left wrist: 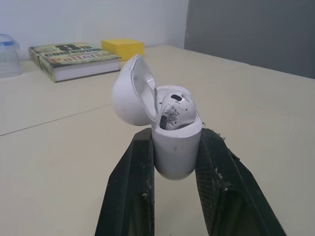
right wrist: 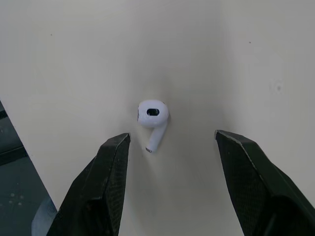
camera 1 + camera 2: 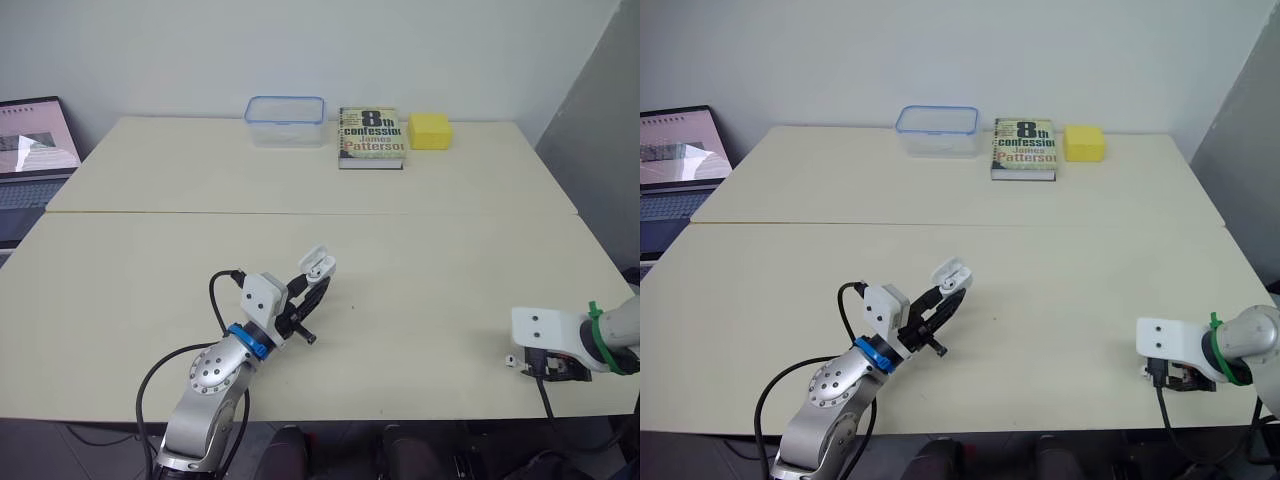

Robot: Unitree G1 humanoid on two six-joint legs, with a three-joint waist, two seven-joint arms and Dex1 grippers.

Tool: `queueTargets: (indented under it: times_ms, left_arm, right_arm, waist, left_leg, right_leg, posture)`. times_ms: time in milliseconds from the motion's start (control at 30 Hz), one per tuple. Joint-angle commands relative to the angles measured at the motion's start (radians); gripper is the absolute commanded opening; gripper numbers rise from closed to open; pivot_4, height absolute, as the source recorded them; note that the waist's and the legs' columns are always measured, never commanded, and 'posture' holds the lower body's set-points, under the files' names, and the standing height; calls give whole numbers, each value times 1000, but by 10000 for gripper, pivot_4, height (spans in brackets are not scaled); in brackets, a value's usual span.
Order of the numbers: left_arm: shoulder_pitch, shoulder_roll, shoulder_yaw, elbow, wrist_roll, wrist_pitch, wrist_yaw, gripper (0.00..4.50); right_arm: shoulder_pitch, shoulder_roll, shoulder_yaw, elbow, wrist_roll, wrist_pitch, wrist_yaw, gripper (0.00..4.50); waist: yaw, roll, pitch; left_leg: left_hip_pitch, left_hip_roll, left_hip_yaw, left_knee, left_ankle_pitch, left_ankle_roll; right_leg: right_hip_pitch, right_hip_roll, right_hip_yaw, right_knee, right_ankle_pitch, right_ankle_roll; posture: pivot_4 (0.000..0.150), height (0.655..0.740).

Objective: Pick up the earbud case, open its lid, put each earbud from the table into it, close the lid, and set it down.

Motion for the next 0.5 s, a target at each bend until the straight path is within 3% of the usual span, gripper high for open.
queueTargets:
  times_ms: [33, 333, 433, 500]
  left_arm:
    - [-9, -1, 3, -29, -2, -10, 4, 7475]
    - [4, 3, 2, -38, 0, -9, 13, 7475]
    - [3, 3, 3, -35, 0, -11, 13, 7475]
    - [1, 3, 3, -33, 0, -12, 12, 7476]
  right_arm:
    - [-43, 6, 44, 2, -17, 21, -1, 28428]
    - [-80, 25, 103, 46, -15, 37, 0, 28428]
    - [-78, 32, 105, 50, -8, 44, 2, 23036]
    - [-73, 32, 106, 50, -6, 43, 6, 16765]
  waist:
    - [0, 0, 0]
    - [-1, -1, 0]
    - [-1, -2, -1]
    - [-2, -3, -1]
  left_leg:
    - [0, 0, 0, 0, 0, 0]
    - [1, 0, 0, 0, 0, 0]
    - [1, 0, 0, 0, 0, 0]
    - [1, 0, 0, 0, 0, 0]
  right_leg:
    - [0, 0, 0, 0, 0, 0]
    - [1, 0, 0, 0, 0, 0]
    - [1, 0, 0, 0, 0, 0]
    - [1, 0, 0, 0, 0, 0]
  posture:
    - [1500, 7278]
    - [1500, 7278]
    - [1500, 7278]
    - [1500, 7278]
